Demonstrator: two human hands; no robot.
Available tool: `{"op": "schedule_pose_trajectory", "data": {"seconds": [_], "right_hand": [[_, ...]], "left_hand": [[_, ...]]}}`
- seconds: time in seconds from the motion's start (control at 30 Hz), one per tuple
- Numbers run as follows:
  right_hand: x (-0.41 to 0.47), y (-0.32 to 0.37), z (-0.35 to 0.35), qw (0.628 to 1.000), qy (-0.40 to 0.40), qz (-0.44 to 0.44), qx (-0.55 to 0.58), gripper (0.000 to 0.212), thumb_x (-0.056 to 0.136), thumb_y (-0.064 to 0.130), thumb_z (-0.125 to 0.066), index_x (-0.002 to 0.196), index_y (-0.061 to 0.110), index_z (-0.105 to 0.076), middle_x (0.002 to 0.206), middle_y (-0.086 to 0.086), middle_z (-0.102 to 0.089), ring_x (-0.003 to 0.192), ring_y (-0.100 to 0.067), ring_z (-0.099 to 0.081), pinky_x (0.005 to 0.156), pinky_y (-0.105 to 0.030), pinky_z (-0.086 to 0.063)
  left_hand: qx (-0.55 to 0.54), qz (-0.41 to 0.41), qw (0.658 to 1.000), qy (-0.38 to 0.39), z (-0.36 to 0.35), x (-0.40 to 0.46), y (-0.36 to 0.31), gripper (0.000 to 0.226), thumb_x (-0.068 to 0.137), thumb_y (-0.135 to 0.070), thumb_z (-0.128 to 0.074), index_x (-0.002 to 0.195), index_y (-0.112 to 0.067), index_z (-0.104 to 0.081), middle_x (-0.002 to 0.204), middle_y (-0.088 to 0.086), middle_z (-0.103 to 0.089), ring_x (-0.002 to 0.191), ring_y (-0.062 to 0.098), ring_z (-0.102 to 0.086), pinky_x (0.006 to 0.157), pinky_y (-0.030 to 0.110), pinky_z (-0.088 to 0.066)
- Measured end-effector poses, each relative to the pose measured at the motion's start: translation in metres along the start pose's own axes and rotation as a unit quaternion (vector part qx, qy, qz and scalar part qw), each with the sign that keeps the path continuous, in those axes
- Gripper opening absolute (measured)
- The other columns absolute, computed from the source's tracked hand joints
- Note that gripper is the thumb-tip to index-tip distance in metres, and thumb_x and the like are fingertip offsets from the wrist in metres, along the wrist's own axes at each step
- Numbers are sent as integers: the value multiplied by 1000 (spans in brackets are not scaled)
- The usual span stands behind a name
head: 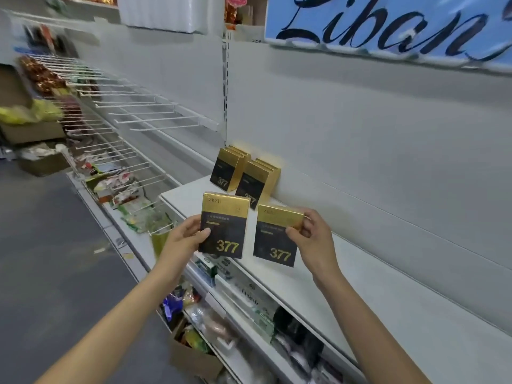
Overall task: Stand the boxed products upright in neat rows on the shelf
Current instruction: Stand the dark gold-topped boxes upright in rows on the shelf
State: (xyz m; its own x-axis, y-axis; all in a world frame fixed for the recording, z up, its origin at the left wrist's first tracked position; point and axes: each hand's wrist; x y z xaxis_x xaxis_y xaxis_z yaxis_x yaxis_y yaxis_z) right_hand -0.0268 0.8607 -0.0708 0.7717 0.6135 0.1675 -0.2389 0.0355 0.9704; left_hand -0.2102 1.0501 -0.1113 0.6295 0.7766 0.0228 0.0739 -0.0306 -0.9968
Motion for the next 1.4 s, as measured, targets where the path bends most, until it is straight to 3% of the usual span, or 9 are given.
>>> {"op": "schedule_pose_trajectory", "data": {"seconds": [0.13, 0.37, 0.73, 0.8, 0.87, 0.97, 1.1, 1.23, 1.4], "right_hand": [[24, -4, -8, 999, -35, -10, 3, 31, 91, 3, -69, 116, 19, -59, 113, 4, -72, 104, -8, -68, 87, -24, -58], [52, -9, -35, 992, -125, -17, 9, 27, 89, 9, -72, 114, 17, -64, 107, 9, -74, 94, -1, -70, 81, -16, -57], [85, -15, -108, 969, -242, -39, 20, 24, 87, 6, -74, 108, 15, -67, 100, 9, -76, 92, -5, -72, 73, -14, -55], [88, -14, -118, 967, -251, -43, 19, 23, 87, 5, -73, 106, 16, -67, 98, 10, -77, 92, -5, -72, 72, -13, -55], [91, -14, -127, 964, -262, -43, 18, 23, 87, 4, -73, 105, 15, -67, 98, 9, -77, 93, -6, -72, 74, -14, -55], [95, -15, -136, 961, -272, -40, 26, 25, 87, 1, -73, 106, 14, -67, 100, 6, -78, 96, -9, -73, 77, -16, -55], [99, -17, -147, 959, -281, -35, 23, 26, 87, 1, -73, 108, 15, -67, 103, 5, -77, 100, -12, -72, 84, -20, -57], [109, -18, -157, 956, -291, -30, 16, 27, 87, 4, -74, 109, 17, -68, 104, 8, -77, 101, -11, -72, 88, -22, -57], [124, -24, -173, 957, -289, -24, -5, 27, 86, 5, -75, 109, 16, -67, 103, 5, -77, 100, -11, -72, 83, -19, -56]], "left_hand": [[-7, 8, 1000, 19, 3, 51, 4, 29, 97, -2, -58, 122, -14, -67, 117, 3, -75, 112, 22, -69, 98, 39, -52], [14, -7, 997, 77, 22, 149, 2, 24, 96, -5, -63, 114, -19, -67, 112, 5, -76, 105, 24, -71, 92, 39, -54], [71, -48, 987, 137, 61, 286, 16, 22, 98, -5, -61, 118, -12, -60, 102, -10, -69, 93, -1, -65, 70, 11, -50], [93, -62, 980, 163, 64, 302, 23, 24, 98, -10, -62, 122, -14, -61, 107, -10, -70, 95, -2, -66, 79, 20, -54], [120, -85, 972, 182, 65, 317, 33, 32, 98, -16, -64, 129, -14, -62, 112, -2, -71, 102, 11, -67, 90, 35, -56], [236, -146, 951, 136, 63, 330, 48, 47, 93, -24, -70, 138, -23, -57, 120, 4, -59, 113, 24, -56, 100, 47, -50], [263, -146, 937, 176, 59, 334, 53, 75, 92, -23, -72, 155, -30, -30, 150, 6, -39, 142, 25, -31, 114, 50, -33], [221, -140, 937, 233, 61, 340, 54, 75, 96, -35, -64, 157, -40, -20, 160, -8, -37, 147, 17, -35, 115, 49, -37], [250, -166, 920, 254, 58, 340, 51, 66, 99, -42, -58, 154, -47, -21, 149, -10, -51, 137, 19, -49, 103, 46, -47]]}}
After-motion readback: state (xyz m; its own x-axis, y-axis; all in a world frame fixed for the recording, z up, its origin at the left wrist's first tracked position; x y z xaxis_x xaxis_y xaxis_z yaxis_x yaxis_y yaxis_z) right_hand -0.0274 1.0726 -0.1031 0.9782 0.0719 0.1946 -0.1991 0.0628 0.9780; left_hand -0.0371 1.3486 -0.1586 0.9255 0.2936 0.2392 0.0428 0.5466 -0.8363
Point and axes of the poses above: each hand's wrist, its own x-axis towards the middle knuckle, its own z-axis out of the back of the hand, y = z × x
